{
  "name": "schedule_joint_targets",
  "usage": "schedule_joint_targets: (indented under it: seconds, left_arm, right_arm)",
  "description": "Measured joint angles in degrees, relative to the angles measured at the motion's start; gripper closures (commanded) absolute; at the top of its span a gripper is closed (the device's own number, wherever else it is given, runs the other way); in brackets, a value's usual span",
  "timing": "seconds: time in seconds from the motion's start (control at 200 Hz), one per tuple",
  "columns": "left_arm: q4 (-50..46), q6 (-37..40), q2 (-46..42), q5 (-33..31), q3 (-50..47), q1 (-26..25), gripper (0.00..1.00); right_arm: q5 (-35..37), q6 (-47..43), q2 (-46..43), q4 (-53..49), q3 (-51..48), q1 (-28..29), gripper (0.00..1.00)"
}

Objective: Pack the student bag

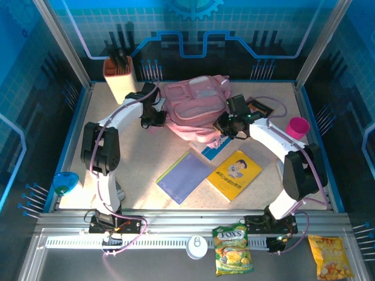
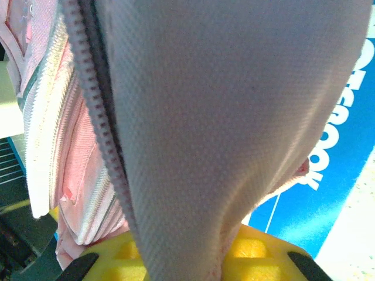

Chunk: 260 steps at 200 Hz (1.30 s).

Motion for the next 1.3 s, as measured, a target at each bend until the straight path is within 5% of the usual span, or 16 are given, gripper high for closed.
schedule_joint_targets:
  seconds: [0.355, 0.84, 1.006, 1.301]
  left_arm:
    - [1.0, -5.7, 1.2, -7.9, 1.5, 0.5, 0.53]
    - [1.7, -17.5, -27.9, -7.1, -20.7, 0.8, 0.21]
    - [3.2, -18.5, -31.3, -5.9, -25.2, 0.8, 0.15]
    - [4.1, -19.2, -35.5, -2.3, -30.9, 0.8, 0.1]
  right_arm:
    - [0.2, 0.0, -0.2, 0.2, -0.7, 0.4, 0.84]
    - [1.5, 2.2, 14.2, 0.4, 9.9, 9.7, 0.77]
    - [1.1, 2.6, 17.6, 0.6, 12.6, 12.8, 0.68]
    - [-4.9, -5.2, 22.2, 1.8, 16.2, 14.7, 0.3]
